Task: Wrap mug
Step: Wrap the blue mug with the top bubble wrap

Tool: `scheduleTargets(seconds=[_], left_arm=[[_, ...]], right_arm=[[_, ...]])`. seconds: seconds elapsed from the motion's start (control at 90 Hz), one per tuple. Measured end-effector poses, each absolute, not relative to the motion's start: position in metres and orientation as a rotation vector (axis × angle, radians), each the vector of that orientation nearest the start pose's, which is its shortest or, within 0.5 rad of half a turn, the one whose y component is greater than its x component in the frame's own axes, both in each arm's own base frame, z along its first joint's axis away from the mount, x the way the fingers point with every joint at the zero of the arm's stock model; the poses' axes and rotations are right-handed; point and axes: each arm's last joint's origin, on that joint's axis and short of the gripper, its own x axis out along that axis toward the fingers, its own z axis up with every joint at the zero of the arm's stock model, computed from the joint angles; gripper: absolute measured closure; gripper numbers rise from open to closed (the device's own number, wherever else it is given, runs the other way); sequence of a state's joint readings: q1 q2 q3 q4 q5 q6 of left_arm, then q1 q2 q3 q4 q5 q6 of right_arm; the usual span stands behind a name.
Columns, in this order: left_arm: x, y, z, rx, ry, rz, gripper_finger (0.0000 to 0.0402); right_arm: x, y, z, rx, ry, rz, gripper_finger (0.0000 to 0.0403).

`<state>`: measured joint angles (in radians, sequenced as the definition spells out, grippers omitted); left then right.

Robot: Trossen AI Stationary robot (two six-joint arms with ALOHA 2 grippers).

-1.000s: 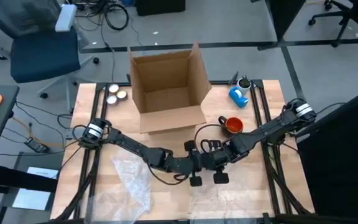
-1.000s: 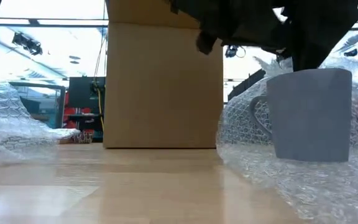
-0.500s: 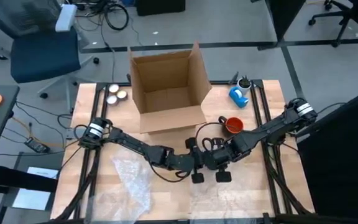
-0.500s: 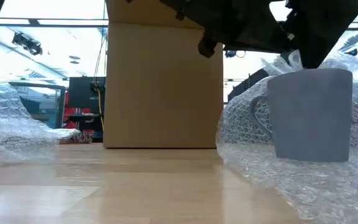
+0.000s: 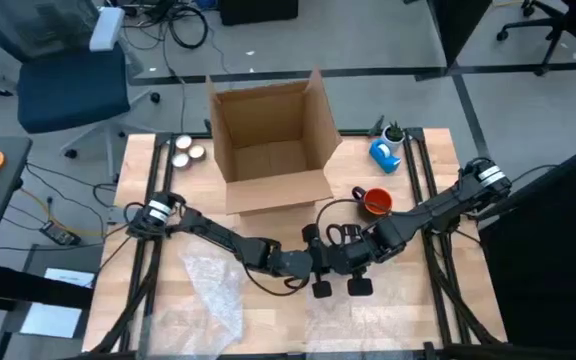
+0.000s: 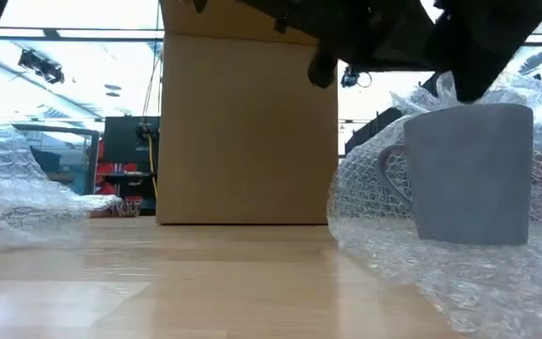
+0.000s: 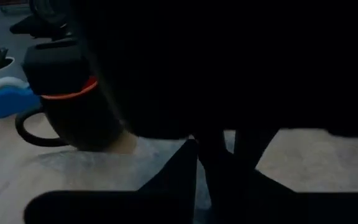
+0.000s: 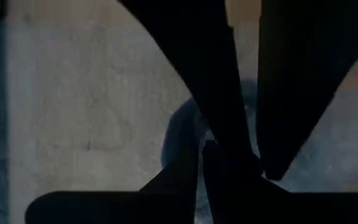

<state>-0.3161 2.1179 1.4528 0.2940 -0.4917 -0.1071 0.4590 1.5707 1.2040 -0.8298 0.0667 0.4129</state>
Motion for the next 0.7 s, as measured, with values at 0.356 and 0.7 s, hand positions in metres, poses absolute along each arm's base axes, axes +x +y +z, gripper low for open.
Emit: scheduleTargets(seconds=[0.356, 0.7], left_arm=[[0.456, -0.129, 0.175, 0.054, 0.391, 0.222, 0.0386], [0.459, -0.128, 0.174, 0.018, 0.367, 0.206, 0.0386]], right_arm=[[0.264, 0.156, 0.25, 0.051, 1.184, 0.14, 0.0403], [0.264, 0.151, 0.282, -0.074, 1.159, 0.037, 0.0403]])
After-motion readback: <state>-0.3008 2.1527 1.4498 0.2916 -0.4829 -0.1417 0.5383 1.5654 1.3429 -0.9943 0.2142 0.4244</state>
